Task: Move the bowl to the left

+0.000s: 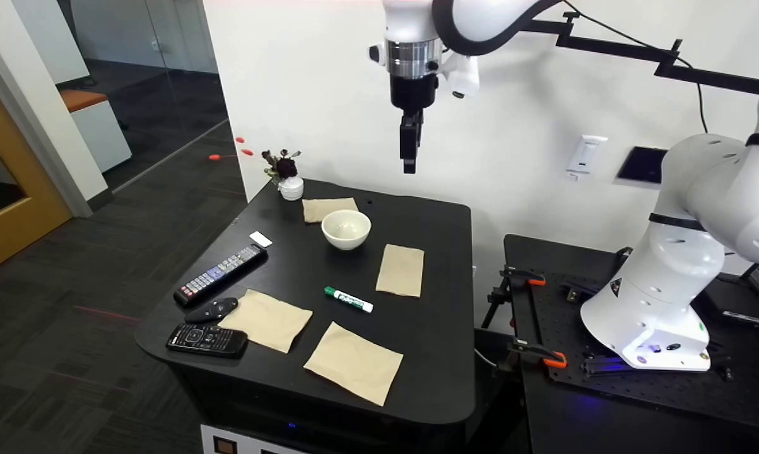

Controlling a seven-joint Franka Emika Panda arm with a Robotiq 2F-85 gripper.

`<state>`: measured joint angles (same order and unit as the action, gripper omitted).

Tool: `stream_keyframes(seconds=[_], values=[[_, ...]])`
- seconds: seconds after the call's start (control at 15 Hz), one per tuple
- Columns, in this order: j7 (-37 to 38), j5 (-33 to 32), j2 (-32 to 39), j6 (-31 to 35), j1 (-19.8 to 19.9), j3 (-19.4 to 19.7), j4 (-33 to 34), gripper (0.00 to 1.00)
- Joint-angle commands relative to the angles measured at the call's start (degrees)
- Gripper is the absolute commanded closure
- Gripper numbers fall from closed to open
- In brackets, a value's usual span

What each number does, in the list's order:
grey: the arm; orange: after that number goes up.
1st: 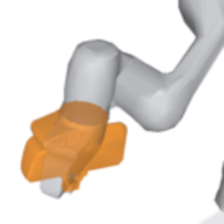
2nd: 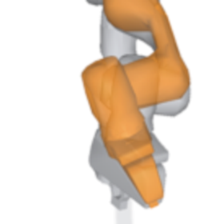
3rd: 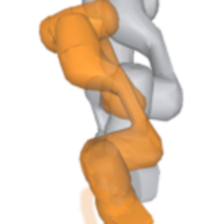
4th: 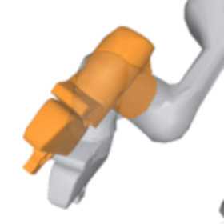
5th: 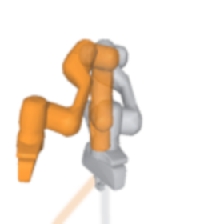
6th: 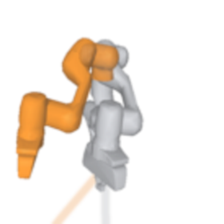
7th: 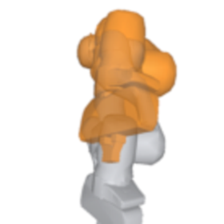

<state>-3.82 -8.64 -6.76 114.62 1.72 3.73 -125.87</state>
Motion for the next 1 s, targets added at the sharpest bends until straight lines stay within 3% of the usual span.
stream_keyframes(seconds=[0.0, 0.2, 0.73, 0.93], values=[[-0.04, 0.37, 5.51, 8.34, 0.65, -0.03, 0.74, 0.00], [-0.35, 0.14, 9.43, 14.12, 0.88, 0.01, 0.69, 0.00], [-0.06, 0.00, 10.34, 13.38, 0.78, -0.24, 0.50, 0.00], [-0.57, 2.48, 13.21, 17.85, 0.96, -0.41, 0.78, 0.00]])
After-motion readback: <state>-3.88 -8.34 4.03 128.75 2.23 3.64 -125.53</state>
